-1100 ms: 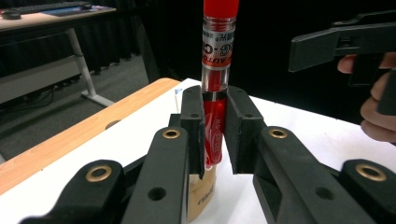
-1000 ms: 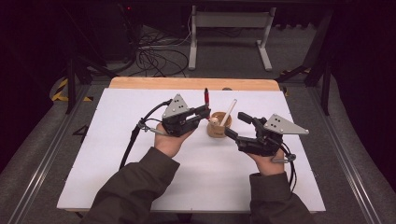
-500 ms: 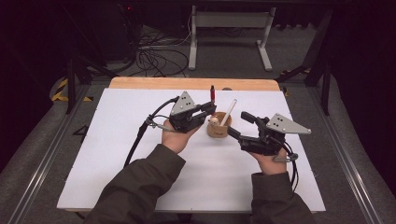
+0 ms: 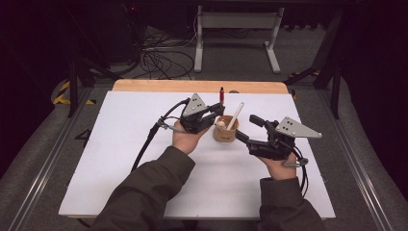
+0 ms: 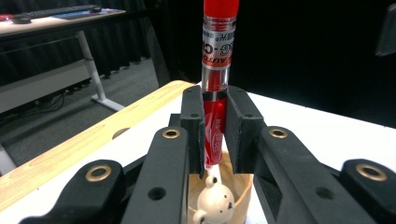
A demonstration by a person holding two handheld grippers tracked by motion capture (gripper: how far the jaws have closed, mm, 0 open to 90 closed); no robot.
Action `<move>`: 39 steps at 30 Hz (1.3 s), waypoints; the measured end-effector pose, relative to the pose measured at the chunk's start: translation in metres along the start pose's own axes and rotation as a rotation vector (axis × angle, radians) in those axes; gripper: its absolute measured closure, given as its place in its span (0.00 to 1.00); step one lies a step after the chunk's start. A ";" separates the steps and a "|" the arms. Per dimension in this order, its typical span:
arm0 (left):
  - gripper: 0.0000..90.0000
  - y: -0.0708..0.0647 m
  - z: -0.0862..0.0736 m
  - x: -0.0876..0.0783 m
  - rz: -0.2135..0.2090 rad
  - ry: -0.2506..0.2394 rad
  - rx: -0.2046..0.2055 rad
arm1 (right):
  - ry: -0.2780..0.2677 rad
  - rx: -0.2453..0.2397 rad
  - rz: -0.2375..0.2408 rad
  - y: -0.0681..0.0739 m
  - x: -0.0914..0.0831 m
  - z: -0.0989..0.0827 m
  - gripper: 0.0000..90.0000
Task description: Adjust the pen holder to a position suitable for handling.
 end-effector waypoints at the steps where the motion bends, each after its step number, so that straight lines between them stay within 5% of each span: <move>1: 0.88 0.000 -0.001 0.001 0.001 0.000 0.000 | 0.001 -0.001 0.001 0.000 0.000 0.000 0.29; 22: 0.88 0.010 -0.028 0.024 0.034 0.017 -0.093 | 0.002 0.004 0.002 0.000 -0.001 0.001 0.29; 39: 0.88 0.015 -0.048 0.032 0.046 0.080 -0.113 | 0.012 0.003 0.004 -0.002 -0.001 0.000 0.29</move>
Point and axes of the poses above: each handheld gripper's, and its own axes: x roughly forward along the jaws, z roughly out of its top, y roughly to its left, the point moved 5 cm from there along x, roughly forward along the jaws, and after that the axes turned 12 degrees about -y, right-handed, at the moved point
